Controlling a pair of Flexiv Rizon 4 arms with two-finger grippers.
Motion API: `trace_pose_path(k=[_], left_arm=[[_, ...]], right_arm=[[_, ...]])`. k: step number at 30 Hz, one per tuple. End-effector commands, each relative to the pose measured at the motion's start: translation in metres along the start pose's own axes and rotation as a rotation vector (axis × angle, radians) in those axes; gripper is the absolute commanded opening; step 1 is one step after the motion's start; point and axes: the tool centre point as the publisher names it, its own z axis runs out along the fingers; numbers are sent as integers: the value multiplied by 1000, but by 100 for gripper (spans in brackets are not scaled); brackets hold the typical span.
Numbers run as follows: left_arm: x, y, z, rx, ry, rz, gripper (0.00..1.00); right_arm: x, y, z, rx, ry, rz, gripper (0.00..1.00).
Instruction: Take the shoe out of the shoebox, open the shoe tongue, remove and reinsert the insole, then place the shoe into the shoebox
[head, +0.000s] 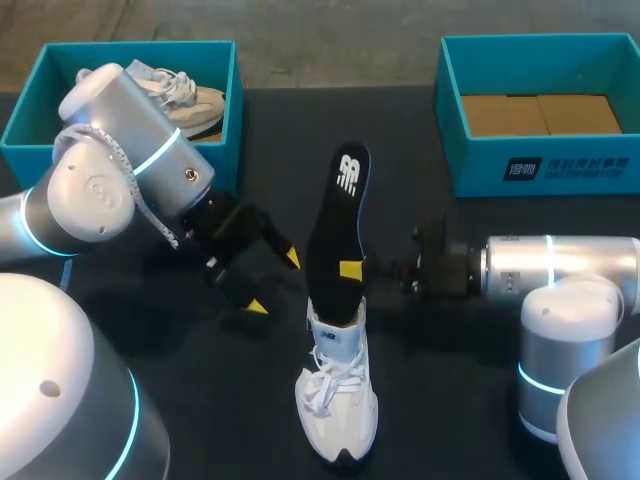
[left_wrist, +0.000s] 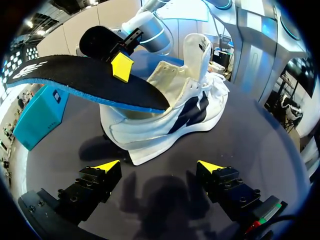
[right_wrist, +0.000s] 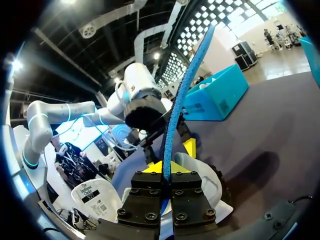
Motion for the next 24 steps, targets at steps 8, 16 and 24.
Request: trace_pose_path(k=[8,16,24], left_arm=[[-1,0,1,-2,1,0,100],[-1,0,1,-2,1,0,100],[-1,0,1,-2,1,0,100]], right_arm=[[3,-7,0,10,-4,-3,0],[3,-7,0,12,-4,-4,0],[3,-7,0,12,-4,-4,0]])
